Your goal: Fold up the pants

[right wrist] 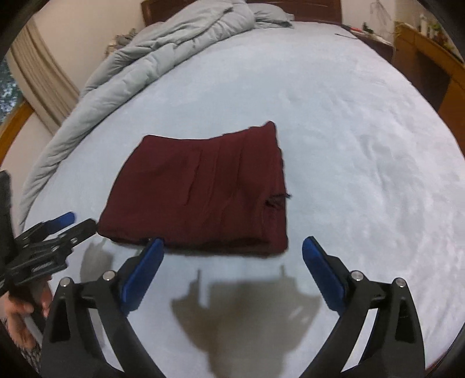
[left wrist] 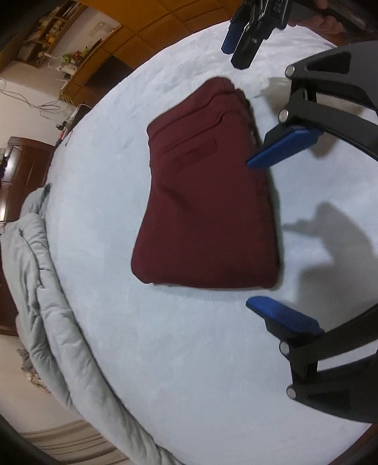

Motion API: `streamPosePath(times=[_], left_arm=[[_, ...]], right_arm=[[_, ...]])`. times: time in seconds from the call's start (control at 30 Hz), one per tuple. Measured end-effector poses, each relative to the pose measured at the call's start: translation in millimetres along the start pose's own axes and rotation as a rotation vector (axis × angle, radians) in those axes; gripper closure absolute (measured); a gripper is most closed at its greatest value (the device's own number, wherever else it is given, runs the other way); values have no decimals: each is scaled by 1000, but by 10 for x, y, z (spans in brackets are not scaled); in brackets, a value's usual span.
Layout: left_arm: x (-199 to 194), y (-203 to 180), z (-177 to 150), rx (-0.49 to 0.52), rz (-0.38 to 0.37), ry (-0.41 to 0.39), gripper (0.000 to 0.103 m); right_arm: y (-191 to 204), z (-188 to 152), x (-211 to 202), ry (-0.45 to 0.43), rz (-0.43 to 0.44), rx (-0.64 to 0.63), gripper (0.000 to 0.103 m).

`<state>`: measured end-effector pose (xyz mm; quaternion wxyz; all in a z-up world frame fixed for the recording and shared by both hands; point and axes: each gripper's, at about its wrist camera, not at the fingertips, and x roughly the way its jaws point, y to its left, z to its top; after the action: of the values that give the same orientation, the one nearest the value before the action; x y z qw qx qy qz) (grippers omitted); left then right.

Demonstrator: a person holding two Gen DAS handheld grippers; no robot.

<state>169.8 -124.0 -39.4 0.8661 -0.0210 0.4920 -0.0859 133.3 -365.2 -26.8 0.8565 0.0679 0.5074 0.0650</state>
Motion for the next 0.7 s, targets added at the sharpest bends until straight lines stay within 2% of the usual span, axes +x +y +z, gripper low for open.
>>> streamPosePath(times=[0.23, 0.3, 0.7], left_arm=[[-234, -34, -118, -22, -5, 4, 9], [-267, -30, -141, -19, 14, 7, 9], [-401, -104, -323, 9, 52, 13, 9]], right_arm=[[158, -200, -161, 5, -111, 4, 4], [192, -239, -160, 21, -136, 13, 4], [303, -399, -244, 26, -144, 36, 4]])
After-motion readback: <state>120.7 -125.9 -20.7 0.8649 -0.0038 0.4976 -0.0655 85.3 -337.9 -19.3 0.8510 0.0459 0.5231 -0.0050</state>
